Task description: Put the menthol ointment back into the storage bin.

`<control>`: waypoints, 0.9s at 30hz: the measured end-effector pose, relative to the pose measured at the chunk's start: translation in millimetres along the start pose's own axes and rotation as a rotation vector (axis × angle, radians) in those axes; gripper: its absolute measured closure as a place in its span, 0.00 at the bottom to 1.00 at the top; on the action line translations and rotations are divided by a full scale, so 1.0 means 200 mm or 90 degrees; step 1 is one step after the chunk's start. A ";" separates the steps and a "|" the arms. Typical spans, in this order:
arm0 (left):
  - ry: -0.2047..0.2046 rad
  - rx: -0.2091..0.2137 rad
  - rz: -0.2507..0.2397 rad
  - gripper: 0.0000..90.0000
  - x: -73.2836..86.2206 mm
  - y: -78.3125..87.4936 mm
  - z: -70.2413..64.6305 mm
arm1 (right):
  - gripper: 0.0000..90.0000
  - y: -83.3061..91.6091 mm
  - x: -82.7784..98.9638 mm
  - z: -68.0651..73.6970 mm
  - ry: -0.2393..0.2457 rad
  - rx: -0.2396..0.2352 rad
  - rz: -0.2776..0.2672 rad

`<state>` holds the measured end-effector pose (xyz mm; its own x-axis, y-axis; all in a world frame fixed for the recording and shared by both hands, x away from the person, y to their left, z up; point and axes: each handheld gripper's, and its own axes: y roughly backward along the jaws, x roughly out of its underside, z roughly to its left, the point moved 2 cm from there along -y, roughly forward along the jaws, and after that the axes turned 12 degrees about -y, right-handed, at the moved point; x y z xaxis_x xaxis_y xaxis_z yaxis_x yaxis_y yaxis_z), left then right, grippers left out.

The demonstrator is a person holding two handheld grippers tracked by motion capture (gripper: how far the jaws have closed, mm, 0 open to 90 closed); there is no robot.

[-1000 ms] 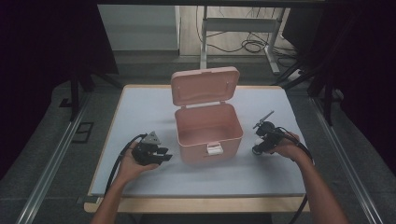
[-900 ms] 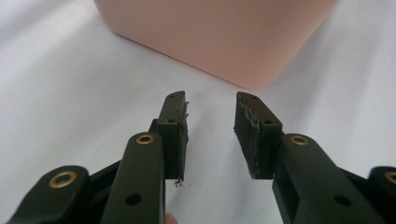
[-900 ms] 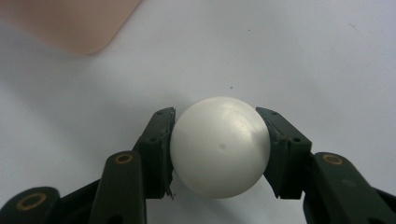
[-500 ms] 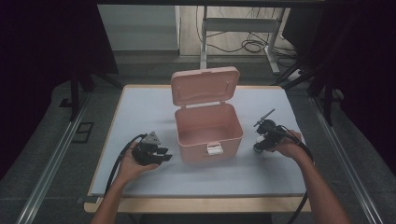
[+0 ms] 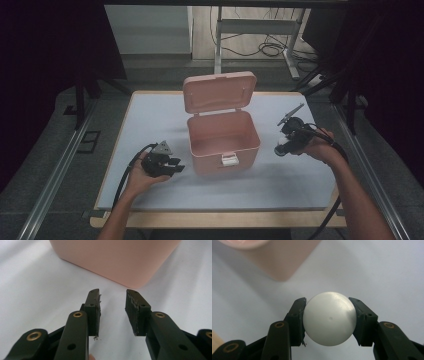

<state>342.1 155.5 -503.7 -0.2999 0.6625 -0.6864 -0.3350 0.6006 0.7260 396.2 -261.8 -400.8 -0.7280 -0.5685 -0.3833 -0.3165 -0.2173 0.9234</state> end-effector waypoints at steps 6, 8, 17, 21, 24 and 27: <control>0.001 -0.001 -0.003 0.72 0.00 0.00 0.00 | 0.56 0.16 -0.09 0.04 0.022 0.001 -0.029; -0.002 -0.001 -0.002 0.72 0.00 0.00 0.00 | 0.56 0.19 -0.12 0.06 0.028 -0.002 -0.037; -0.003 0.000 -0.004 0.72 0.00 0.01 -0.01 | 0.56 0.26 -0.25 0.18 0.069 -0.021 -0.053; -0.003 0.001 -0.003 0.72 0.00 0.01 -0.01 | 0.56 0.24 -0.30 0.23 0.086 -0.029 -0.050; -0.003 0.002 -0.002 0.72 0.00 0.00 -0.01 | 0.56 0.23 -0.32 0.25 0.096 -0.032 -0.045; -0.007 0.003 -0.001 0.72 0.00 0.00 -0.01 | 0.56 0.21 -0.34 0.28 0.101 -0.035 -0.038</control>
<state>341.0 154.8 -503.6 -0.2894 0.6664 -0.6872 -0.3315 0.6037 0.7250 399.2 -187.7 -337.8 -0.6027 -0.6704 -0.4328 -0.3186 -0.2951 0.9008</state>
